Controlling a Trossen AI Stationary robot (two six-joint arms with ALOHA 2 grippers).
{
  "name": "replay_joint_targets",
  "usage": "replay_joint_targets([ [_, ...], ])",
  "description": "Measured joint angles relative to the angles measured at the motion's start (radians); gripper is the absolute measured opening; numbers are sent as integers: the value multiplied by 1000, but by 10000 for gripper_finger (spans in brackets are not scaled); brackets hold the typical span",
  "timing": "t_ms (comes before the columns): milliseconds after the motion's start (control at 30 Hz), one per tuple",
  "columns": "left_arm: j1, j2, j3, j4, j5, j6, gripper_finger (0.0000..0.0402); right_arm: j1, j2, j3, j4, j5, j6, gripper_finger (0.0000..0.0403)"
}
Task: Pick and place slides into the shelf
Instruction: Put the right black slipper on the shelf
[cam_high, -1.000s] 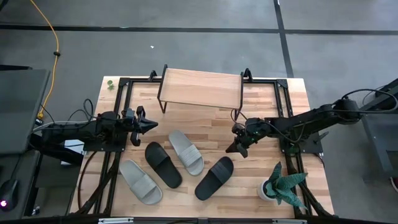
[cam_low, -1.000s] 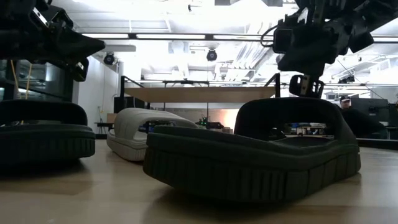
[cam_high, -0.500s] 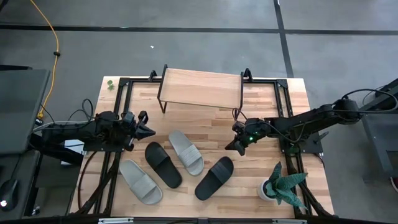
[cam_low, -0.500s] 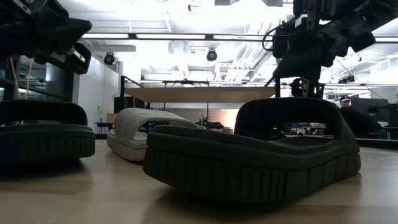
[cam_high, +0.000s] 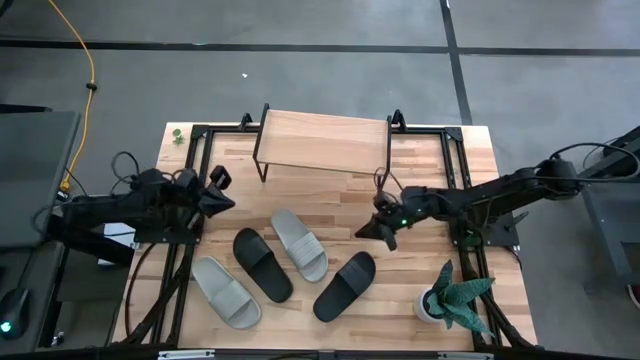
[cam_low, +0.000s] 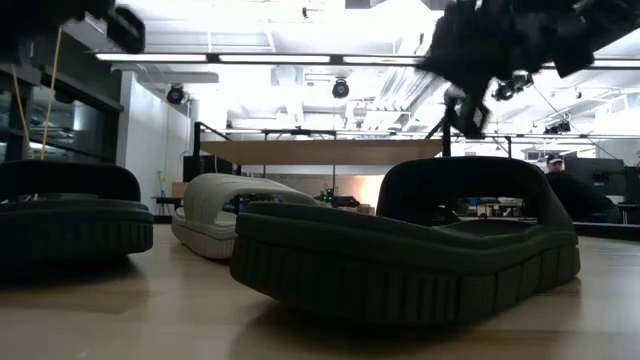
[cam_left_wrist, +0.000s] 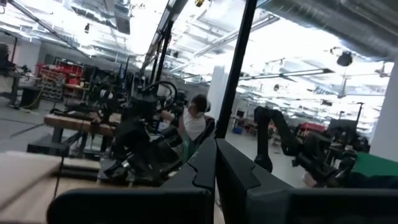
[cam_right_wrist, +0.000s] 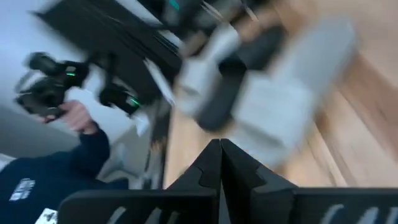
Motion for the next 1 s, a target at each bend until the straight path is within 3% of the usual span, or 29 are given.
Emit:
replay_joint_targets([
  [200,0,227,328,-291,-1,106,1,-58,-73,9,156,7,-160,0],
  [500,0,604,753,-528,-45,292,1,-159,-244,213,-97,68,-475,0],
  [700,0,749,812,-529,-46,238,1,-171,-241,363,-305,111,-537,0],
  [867,0,841,812,-537,-34,67,1,-171,-223,399,-349,112,-521,0],
  [1000,-41,901,812,-497,19,50,1,-160,-221,400,-352,112,-518,0],
])
